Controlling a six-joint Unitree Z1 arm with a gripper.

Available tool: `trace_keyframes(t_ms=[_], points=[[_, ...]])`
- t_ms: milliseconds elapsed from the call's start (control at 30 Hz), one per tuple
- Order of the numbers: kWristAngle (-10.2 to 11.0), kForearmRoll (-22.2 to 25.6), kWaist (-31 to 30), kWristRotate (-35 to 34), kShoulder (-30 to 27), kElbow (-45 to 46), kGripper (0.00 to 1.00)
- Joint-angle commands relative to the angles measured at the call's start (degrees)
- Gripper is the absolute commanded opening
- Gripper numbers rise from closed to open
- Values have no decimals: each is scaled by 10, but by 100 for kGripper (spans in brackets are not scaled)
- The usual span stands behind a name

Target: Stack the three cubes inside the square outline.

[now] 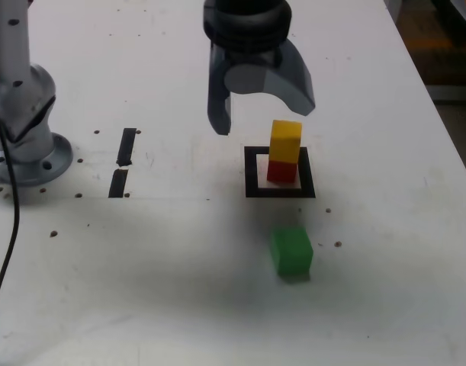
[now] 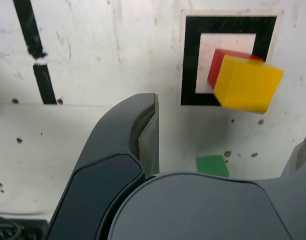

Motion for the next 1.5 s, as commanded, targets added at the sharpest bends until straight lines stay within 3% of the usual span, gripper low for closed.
trace_keyframes(t_ms=[0, 667, 1133, 1467], points=[[-7, 1, -13, -15, -2, -3, 99], [-50, -6, -88, -93, 98, -80, 99], [-67, -70, -96, -107, 159, -78, 100], [-83, -92, -101, -112, 172, -64, 100]])
